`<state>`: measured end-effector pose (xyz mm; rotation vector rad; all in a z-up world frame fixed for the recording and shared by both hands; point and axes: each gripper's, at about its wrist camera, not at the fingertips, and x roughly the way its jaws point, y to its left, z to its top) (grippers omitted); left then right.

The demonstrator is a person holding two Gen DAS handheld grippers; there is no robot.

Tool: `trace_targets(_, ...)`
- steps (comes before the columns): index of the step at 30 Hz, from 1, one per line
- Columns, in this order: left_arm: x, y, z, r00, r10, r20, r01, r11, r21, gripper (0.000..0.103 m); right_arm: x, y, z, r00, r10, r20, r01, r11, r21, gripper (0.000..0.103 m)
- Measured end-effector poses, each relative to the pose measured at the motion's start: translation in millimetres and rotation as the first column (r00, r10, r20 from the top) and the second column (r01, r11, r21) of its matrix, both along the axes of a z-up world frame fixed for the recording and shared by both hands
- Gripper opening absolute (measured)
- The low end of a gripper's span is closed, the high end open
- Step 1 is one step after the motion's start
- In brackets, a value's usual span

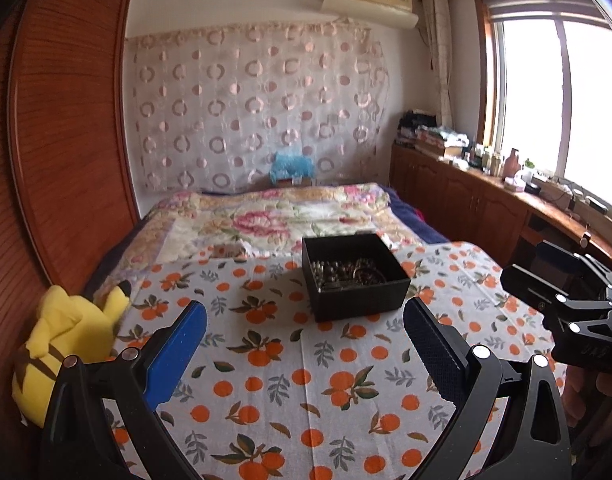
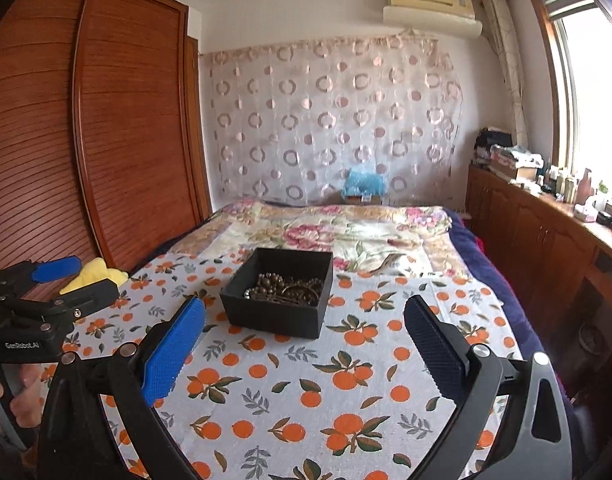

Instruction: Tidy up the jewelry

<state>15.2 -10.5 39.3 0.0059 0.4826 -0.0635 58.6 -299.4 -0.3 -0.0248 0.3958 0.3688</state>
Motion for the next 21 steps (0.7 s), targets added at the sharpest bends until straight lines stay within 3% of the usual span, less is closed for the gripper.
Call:
trace_targets(6, -9.0, 1.2, 6.8, 1.0, 0.007, 0.029, -0.007, 1.0, 0.0, 0.095, -7.5, -5.3, 5.6, 1.0, -0.012, 0.018, 0.011, 1.0, 0.015, 0.1)
trace_targets(21, -7.0, 6.8, 4.5, 1.0, 0.021, 0.018, -0.02, 1.0, -0.009, 0.095, -9.8, -6.3, 3.2, 1.0, -0.011, 0.012, 0.011, 1.0, 0.025, 0.1)
